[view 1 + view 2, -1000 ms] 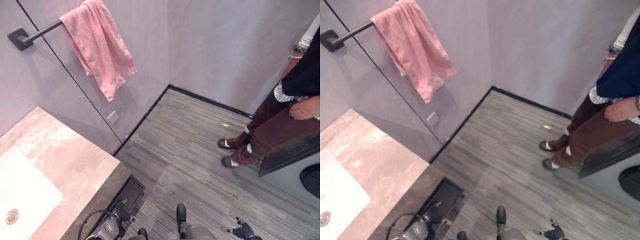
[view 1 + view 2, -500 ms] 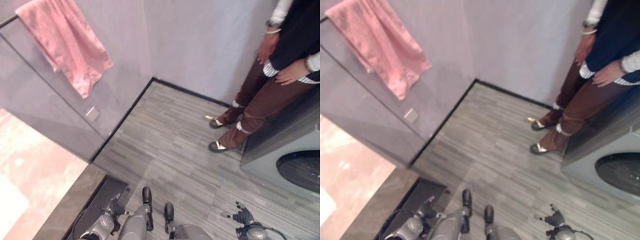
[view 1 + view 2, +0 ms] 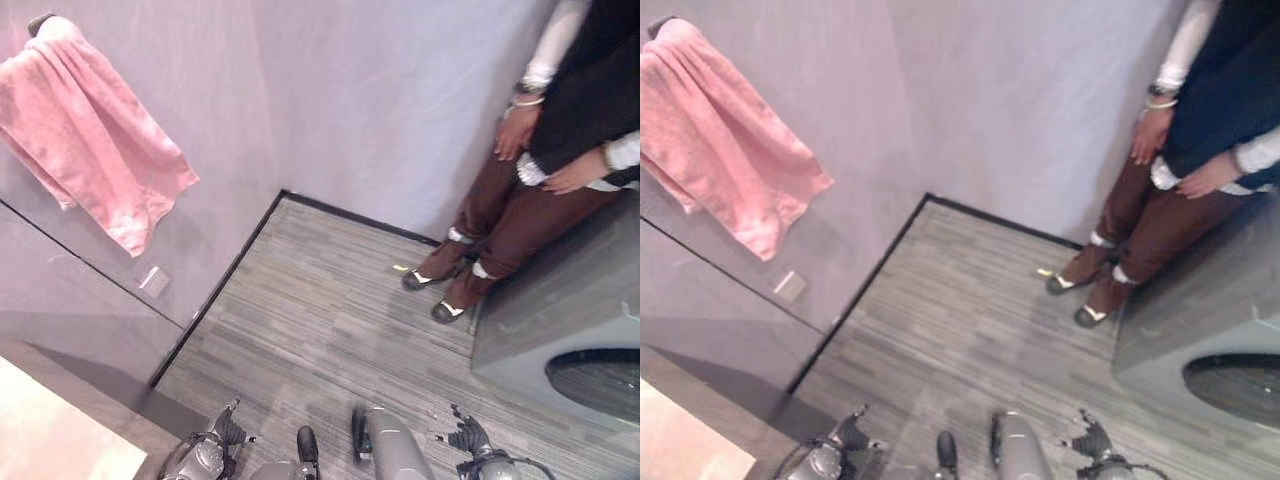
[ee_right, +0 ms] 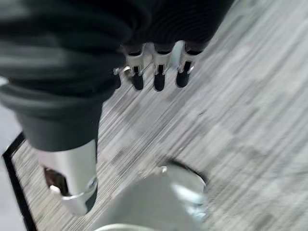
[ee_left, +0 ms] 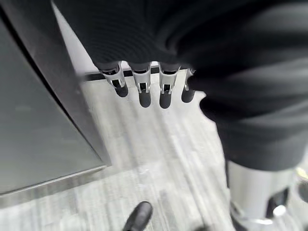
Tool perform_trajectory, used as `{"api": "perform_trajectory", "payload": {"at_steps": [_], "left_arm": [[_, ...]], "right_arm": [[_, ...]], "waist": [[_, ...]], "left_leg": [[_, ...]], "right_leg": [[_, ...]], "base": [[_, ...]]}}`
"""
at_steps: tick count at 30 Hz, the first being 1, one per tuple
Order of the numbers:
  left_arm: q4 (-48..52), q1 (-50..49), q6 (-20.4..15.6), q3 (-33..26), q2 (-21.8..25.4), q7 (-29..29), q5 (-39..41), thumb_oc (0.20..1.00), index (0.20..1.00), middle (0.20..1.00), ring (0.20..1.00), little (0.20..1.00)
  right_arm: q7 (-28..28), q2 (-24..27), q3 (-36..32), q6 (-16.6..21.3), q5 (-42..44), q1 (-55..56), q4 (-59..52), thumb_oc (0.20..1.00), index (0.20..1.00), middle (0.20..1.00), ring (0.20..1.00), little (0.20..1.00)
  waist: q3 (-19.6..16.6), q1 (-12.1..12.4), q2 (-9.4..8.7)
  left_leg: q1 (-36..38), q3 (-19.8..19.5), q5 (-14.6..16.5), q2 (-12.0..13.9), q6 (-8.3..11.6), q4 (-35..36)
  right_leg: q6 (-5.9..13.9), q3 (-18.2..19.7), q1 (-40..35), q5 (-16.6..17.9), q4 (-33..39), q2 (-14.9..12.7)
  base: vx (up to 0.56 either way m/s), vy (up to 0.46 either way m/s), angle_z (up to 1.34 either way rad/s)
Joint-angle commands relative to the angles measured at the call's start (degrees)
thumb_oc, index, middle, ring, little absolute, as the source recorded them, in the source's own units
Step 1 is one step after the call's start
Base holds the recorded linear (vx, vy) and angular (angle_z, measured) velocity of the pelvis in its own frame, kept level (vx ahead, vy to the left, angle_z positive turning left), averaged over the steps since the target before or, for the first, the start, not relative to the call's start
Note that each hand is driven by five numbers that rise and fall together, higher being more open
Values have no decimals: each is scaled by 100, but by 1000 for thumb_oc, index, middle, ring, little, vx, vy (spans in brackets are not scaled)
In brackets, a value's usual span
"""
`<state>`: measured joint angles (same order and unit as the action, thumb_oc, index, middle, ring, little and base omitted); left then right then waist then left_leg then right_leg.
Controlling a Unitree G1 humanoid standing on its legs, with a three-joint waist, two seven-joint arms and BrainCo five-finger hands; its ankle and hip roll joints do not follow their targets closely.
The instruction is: Put brush and paste in cup on sink, flatten towel.
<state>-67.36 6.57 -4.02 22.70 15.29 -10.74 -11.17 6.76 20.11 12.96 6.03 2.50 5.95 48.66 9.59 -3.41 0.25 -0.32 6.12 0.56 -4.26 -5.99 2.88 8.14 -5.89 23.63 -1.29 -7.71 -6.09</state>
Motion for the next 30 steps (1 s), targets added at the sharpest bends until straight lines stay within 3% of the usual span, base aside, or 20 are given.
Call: {"api": "perform_trajectory", "payload": {"at_steps": [1,4,10,13,16,17,18,19,20,21,23,24,25,27,30], "left_arm": [[39,137,-50,-82,246,-47,-124,1000,1000,1000,1000,1000],[-57,125,-54,-81,208,-77,-193,1000,1000,1000,1000,1000],[2,320,-13,-47,150,-84,-47,1000,1000,1000,1000,1000],[102,349,-30,-123,163,-124,68,1000,1000,1000,1000,1000],[351,401,-43,-183,219,-141,211,1000,1000,1000,1000,1000],[528,470,-46,-188,253,-140,286,1000,1000,1000,1000,1000],[576,474,-42,-171,253,-125,272,1000,1000,1000,1000,1000],[632,444,-58,-144,278,-135,245,1000,1000,1000,1000,1000],[683,407,-75,-145,304,-140,207,1000,1000,1000,1000,1000],[683,407,-75,-145,304,-140,207,1000,1000,1000,1000,1000],[918,301,-100,-116,422,-118,68,1000,1000,1000,1000,1000],[936,287,-94,-119,430,-116,66,1000,1000,1000,1000,1000],[1081,204,-112,-156,460,-112,119,1000,1000,1000,1000,1000],[1190,108,-114,-163,502,-113,111,1000,1000,1000,1000,1000],[1625,-61,-125,-174,685,-56,75,1000,1000,1000,1000,1000]], "right_arm": [[78,227,-215,72,38,99,-293,1000,1000,1000,1000,1000],[55,198,-178,84,46,173,-206,1000,1000,1000,1000,1000],[-34,414,-96,80,108,54,-141,1000,1000,1000,1000,1000],[-163,483,-48,127,247,74,-269,1000,1000,1000,1000,1000],[-317,603,68,148,267,134,-648,1000,1000,1000,1000,1000],[-362,665,103,145,275,225,-886,1000,1000,1000,1000,1000],[-375,660,93,144,278,250,-924,1000,1000,1000,1000,1000],[-383,682,88,147,243,300,-1060,1000,1000,1000,1000,1000],[-408,717,59,175,246,333,-1183,1000,1000,1000,1000,1000],[-408,717,59,175,246,333,-1183,1000,1000,1000,1000,1000],[-409,742,31,217,174,373,-1340,1000,1000,1000,1000,1000],[-407,739,33,214,171,379,-1349,1000,1000,1000,1000,1000],[-418,669,24,192,156,328,-1284,1000,1000,1000,1000,1000],[-399,615,26,164,101,307,-1238,1000,1000,1000,1000,1000],[-321,470,-30,112,-1,214,-1170,1000,1000,1000,1000,1000]], "waist": [[5,-190,-86],[-80,-180,-146],[-252,-116,-101],[-197,-40,-146],[-62,-11,-222],[41,18,-225],[45,38,-225],[45,83,-188],[15,137,-144],[14,135,-144],[-42,181,-134],[-26,185,-133],[-90,203,-159],[-144,241,-188],[-210,278,-266]], "left_leg": [[271,-2,127,176,565,-117],[290,-95,245,197,588,-221],[54,-304,122,435,857,-602],[-136,-312,34,413,965,-1061],[-553,214,-143,588,1053,-1656],[-768,838,-158,834,1024,-1298],[-852,897,-106,836,1002,-1156],[-995,886,-196,841,1003,-917],[-1240,860,-497,899,1035,-682],[-1241,859,-498,899,1035,-681],[-1352,1460,-857,1153,1150,-436],[-1373,1537,-938,1169,1102,-437],[-1285,1572,-682,1052,1073,-528],[-1305,1503,-534,946,974,-633],[-1247,1342,-166,671,722,-857]], "right_leg": [[129,575,-688,684,121,229],[24,606,-895,670,232,315],[-219,152,-1246,518,554,446],[-284,2,-1407,420,652,442],[-358,-348,-1562,297,658,300],[-342,-688,-1746,123,641,195],[-324,-782,-1774,89,640,165],[-303,-921,-1847,9,623,155],[-295,-1026,-1923,-62,629,158],[-295,-1028,-1922,-62,629,158],[-254,-1250,-2290,-270,607,62],[-278,-1307,-2266,-220,603,61],[-201,-1288,-2433,-374,507,-62],[-156,-1343,-2561,-450,407,-190],[-66,-1196,-2535,-348,-301,-552]], "base": [[162,-77,69],[219,-177,81],[173,-155,39],[116,-104,19],[52,-76,64],[85,-41,90],[110,-7,102],[166,50,149],[142,51,188],[281,112,138],[386,182,54],[428,262,31],[212,161,24],[333,243,13],[347,315,8]]}}
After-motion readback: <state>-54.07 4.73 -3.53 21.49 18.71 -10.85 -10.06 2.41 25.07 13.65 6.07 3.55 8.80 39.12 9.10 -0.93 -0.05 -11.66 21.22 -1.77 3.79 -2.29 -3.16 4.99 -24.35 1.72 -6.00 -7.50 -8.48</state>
